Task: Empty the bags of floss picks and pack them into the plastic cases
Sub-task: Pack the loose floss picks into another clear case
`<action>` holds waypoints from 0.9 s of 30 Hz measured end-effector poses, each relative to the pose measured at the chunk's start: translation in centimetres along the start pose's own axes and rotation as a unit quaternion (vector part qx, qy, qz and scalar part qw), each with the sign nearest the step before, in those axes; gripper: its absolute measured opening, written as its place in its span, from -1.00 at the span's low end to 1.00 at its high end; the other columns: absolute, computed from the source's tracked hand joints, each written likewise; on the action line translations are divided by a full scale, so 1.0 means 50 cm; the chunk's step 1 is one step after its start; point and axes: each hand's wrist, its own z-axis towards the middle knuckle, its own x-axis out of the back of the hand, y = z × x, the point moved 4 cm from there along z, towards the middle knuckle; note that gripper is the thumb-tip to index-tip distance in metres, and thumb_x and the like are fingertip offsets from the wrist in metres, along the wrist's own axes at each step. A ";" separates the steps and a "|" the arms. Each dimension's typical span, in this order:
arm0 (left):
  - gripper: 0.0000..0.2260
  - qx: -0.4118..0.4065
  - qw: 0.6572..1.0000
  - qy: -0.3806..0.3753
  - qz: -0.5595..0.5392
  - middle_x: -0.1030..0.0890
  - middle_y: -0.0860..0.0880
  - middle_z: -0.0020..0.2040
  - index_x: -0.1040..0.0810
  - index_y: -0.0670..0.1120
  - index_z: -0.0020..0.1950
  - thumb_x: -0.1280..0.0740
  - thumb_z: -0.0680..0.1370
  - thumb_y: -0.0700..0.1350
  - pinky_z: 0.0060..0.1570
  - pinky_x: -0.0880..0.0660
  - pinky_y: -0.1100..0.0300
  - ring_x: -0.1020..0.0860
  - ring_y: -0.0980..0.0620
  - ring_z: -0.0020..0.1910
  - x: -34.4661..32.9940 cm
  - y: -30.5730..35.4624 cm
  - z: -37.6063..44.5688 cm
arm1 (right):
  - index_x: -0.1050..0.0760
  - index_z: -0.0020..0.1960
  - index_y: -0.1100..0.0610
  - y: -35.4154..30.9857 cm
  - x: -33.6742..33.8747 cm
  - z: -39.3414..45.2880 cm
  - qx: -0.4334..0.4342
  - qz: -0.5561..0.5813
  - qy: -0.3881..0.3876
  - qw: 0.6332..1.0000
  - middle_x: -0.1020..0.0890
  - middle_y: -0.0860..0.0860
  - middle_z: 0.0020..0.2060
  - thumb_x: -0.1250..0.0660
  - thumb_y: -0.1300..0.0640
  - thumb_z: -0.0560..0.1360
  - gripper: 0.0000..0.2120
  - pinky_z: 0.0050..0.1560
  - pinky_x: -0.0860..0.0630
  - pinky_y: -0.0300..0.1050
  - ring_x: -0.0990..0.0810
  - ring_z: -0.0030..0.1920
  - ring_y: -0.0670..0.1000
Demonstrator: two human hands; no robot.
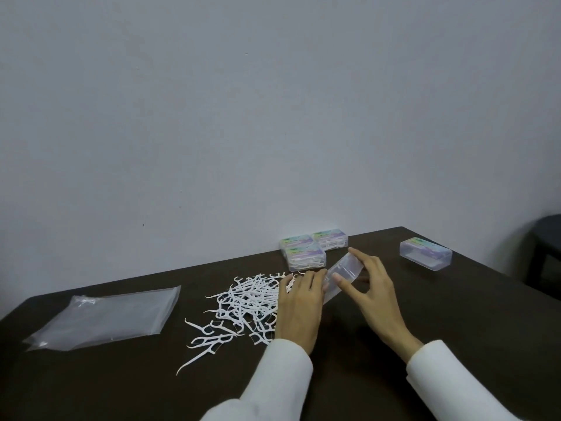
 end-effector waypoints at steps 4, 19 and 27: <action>-0.47 -0.029 0.999 -0.001 0.031 -0.67 0.04 -0.09 -0.63 -0.07 0.08 -0.62 0.13 -0.10 0.03 -0.55 0.07 -0.64 0.11 -0.15 -0.005 0.003 -0.001 | -0.32 0.36 0.02 -0.004 0.002 -0.001 0.009 -0.029 -0.004 1.000 -0.40 0.05 0.31 -0.35 -0.14 0.33 -0.35 0.24 -0.45 -0.03 -0.41 0.27 0.01; -0.43 0.000 0.997 0.051 0.050 -0.67 -0.05 -0.20 -0.64 -0.18 0.03 -0.66 0.05 -0.17 -0.17 -0.58 0.15 -0.65 0.04 -0.25 0.008 0.000 0.005 | -0.23 0.35 -0.14 -0.013 0.012 -0.002 0.046 -0.027 -0.073 0.996 -0.36 -0.17 0.33 -0.30 -0.17 0.39 -0.43 0.30 -0.33 -0.18 -0.33 0.31 -0.18; -0.50 0.013 0.997 0.082 -0.003 -0.67 -0.04 -0.13 -0.63 -0.16 0.06 -0.61 0.14 -0.23 -0.04 -0.59 0.05 -0.65 0.02 -0.19 0.017 -0.014 0.002 | -0.17 0.21 -0.37 -0.016 0.013 -0.008 0.075 -0.130 -0.117 0.982 -0.28 -0.19 0.18 -0.18 -0.09 0.40 -0.57 0.14 -0.25 -0.40 -0.32 0.17 -0.25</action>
